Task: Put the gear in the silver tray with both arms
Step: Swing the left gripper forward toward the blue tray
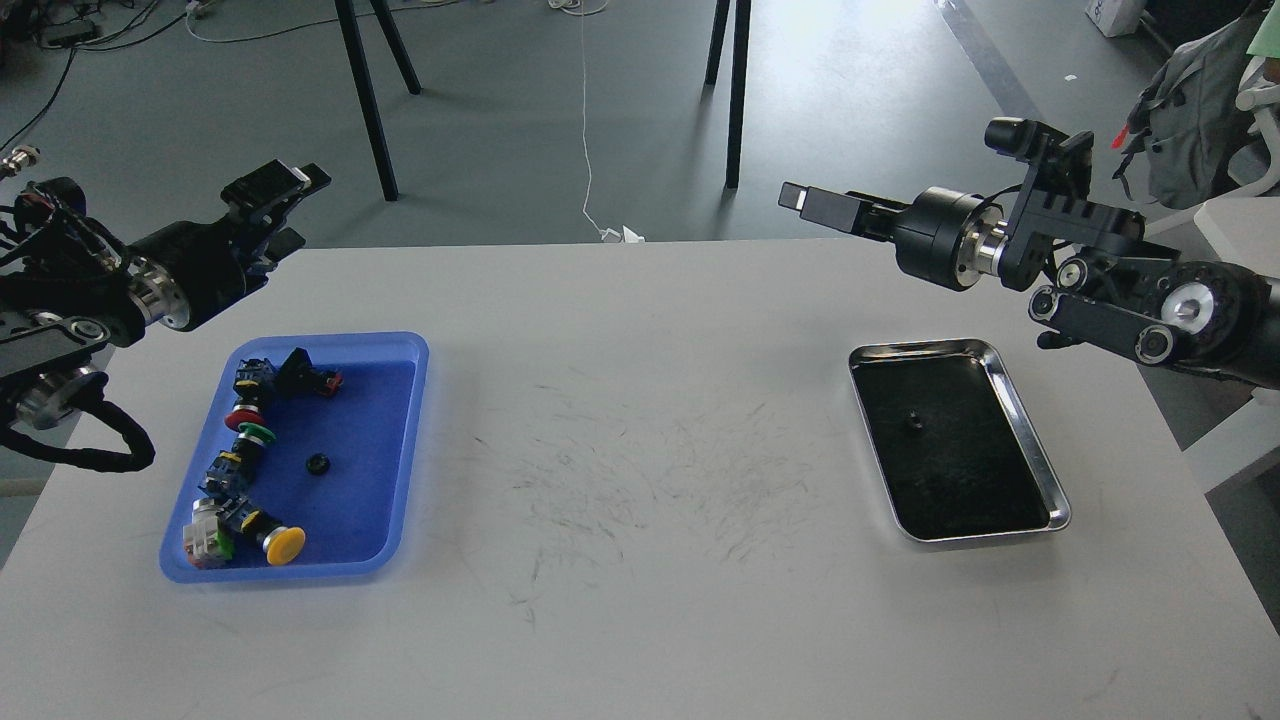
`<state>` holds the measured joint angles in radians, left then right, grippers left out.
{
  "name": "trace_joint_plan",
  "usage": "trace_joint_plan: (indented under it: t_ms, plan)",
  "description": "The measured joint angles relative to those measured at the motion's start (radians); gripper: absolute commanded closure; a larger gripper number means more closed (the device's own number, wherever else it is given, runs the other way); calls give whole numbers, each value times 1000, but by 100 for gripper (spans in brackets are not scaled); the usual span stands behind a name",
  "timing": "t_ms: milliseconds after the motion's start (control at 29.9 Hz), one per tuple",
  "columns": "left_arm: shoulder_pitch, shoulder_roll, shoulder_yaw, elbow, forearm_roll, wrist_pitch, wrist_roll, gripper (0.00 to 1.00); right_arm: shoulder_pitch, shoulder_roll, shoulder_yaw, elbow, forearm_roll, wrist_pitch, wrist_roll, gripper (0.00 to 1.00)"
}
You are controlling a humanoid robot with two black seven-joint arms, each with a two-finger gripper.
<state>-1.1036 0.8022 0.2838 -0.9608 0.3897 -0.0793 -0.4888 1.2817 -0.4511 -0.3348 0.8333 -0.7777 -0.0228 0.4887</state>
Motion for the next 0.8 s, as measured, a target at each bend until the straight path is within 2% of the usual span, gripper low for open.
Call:
trace_joint_plan:
  t_ms: [234, 501, 802]
  plan:
    - [-71, 101, 79, -127, 170, 19, 0, 2, -59, 0, 51, 2, 0, -10, 0, 6]
    - [-87, 150, 166, -206, 261, 135, 0, 2, -107, 5, 80, 6, 0, -37, 0, 6]
    - [-89, 222, 235, -239, 465, 145, 0, 2, -151, 11, 88, 8, 0, -63, 0, 6]
